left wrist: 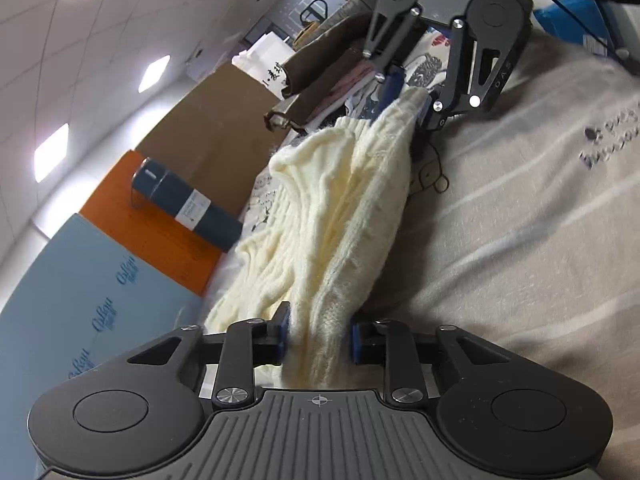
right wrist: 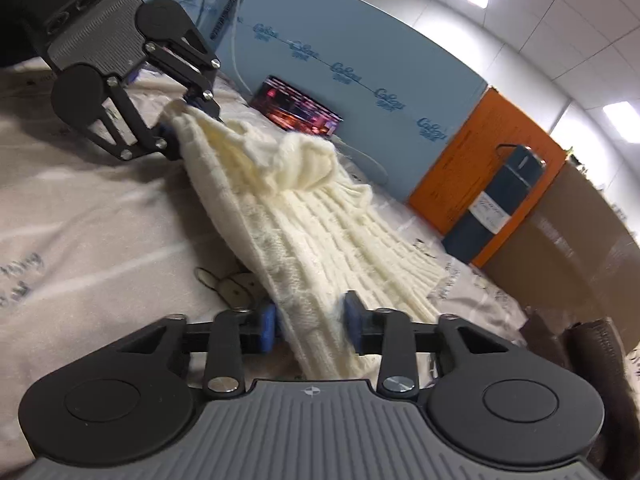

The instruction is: Fold clothes

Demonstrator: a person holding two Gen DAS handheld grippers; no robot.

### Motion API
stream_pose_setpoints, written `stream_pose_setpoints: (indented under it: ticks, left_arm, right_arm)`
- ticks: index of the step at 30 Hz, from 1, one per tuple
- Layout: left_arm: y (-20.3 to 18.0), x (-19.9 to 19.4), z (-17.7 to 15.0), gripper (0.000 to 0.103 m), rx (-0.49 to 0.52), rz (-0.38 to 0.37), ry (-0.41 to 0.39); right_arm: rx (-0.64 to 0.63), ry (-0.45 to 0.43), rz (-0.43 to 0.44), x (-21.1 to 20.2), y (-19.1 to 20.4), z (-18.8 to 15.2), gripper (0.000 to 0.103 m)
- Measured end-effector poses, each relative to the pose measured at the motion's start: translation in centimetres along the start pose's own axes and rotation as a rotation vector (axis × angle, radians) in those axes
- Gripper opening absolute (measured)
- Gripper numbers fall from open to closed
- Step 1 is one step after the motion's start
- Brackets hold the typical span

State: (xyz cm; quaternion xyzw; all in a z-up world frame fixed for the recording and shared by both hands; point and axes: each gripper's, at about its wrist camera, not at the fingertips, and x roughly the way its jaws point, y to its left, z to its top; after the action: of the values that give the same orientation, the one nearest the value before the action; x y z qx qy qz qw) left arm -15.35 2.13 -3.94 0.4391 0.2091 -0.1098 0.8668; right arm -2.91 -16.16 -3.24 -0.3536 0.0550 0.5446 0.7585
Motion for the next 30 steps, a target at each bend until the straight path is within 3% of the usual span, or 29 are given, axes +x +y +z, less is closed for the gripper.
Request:
stream_pose_setpoints:
  ticks: [6,11,17,25,28,30]
  left_arm:
    - [-0.5,-3.8,0.8,0.023,-0.024,-0.060,-0.005]
    - [2.5,-4.6,1.5,0.024,-0.112,-0.150,-0.026]
    - [9.8,-2.5,-0.1,0.028,-0.515,-0.258,-0.174]
    - [13.5,2.9,-4.7,0.036,-1.004,-0.359,-0.295]
    - [13.3,3.9,-5.3,0.042,-1.044,-0.362,-0.318]
    - [12.9,3.9,-5.2,0.055,-1.023,-0.376,-0.325]
  right_arm:
    - [0.036,-0.036,0.092,-3.5,0.8,0.6,0.022]
    - [0.122,-0.084,0.153,-5.1,-0.1,1.0,0.021]
    - [0.354,-0.197,0.194,-4.8,-4.1,0.6,0.021]
    - [0.581,-0.298,0.169,-2.3,-9.4,0.7,0.022]
    - [0.620,-0.310,0.142,-1.3,-10.1,0.8,0.022]
    - [0.637,-0.317,0.127,-0.8,-10.3,0.7,0.022]
